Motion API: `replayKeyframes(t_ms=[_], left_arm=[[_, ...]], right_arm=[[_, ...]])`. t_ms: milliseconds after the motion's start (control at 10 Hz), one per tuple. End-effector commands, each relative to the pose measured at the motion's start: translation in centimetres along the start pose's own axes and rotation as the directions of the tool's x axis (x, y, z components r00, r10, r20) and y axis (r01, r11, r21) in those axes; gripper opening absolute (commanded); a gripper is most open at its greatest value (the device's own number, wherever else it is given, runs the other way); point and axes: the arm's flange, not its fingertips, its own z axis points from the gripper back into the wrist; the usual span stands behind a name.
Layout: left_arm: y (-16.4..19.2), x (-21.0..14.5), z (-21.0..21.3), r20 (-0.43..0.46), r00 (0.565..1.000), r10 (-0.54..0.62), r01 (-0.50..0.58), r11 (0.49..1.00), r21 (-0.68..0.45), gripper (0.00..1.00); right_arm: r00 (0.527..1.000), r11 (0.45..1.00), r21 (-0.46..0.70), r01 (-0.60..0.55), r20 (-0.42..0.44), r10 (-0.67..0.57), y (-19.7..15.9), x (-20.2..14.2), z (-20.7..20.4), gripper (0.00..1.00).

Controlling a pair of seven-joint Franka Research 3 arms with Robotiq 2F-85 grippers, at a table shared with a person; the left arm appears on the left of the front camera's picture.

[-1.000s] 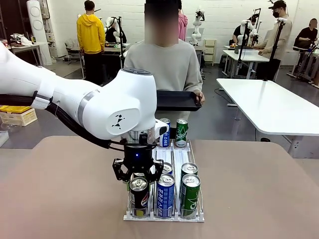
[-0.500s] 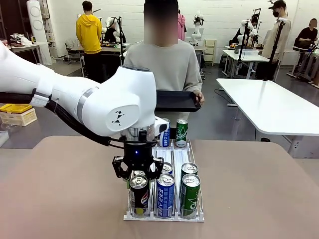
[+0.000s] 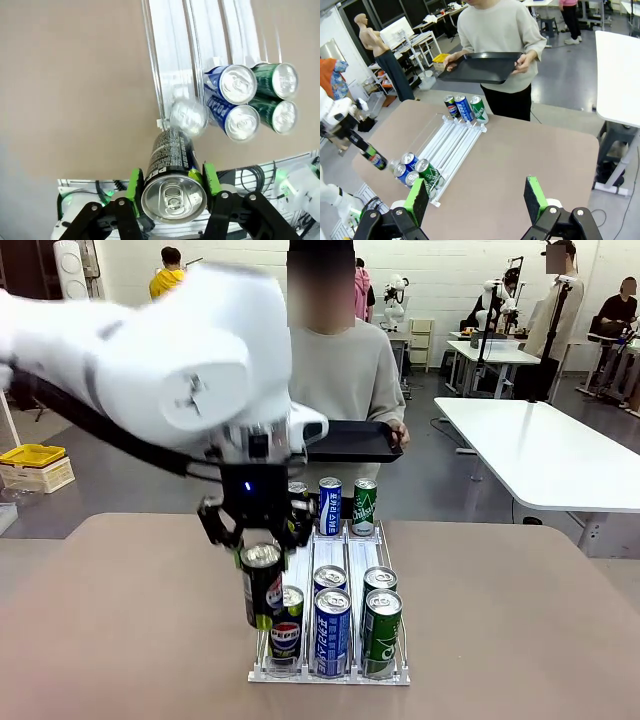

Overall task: Retrieve and hand over the desired beverage to the person.
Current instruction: Pick up a can of the same type that the person held from the Automatic Can Dispenser.

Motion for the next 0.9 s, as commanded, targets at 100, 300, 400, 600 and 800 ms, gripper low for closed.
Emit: replayKeyframes(t_ms=[100,300,400,600,800], left_arm=[[0.2,1.9,6.7,0.029,1.0,-0.002,0.002,1.0,-0.003,0.41],[-0.5,4.0,11.0,0.063,0.998,-0.011,0.012,1.0,-0.009,0.41],[-0.6,5.9,12.4,0.066,0.998,-0.02,0.022,0.999,-0.025,0.41],[-1.2,8.7,13.6,0.051,0.999,-0.015,0.016,1.0,-0.009,0.41],[-0.2,7.3,12.6,0.062,0.998,0.006,-0.003,0.999,-0.044,0.41]], right_arm=[[1.0,1.0,0.023,-0.008,0.009,0.008,-0.1,-0.1,-0.2,1.0],[1.0,1.0,0.023,-0.008,0.009,0.008,-0.1,-0.1,-0.2,1.0],[1.0,1.0,0.023,-0.008,0.009,0.008,-0.1,-0.1,-0.2,1.0],[1.0,1.0,0.023,-0.008,0.009,0.008,-0.1,-0.1,-0.2,1.0],[1.0,1.0,0.023,-0.008,0.009,0.008,-0.1,-0.1,-0.2,1.0]])
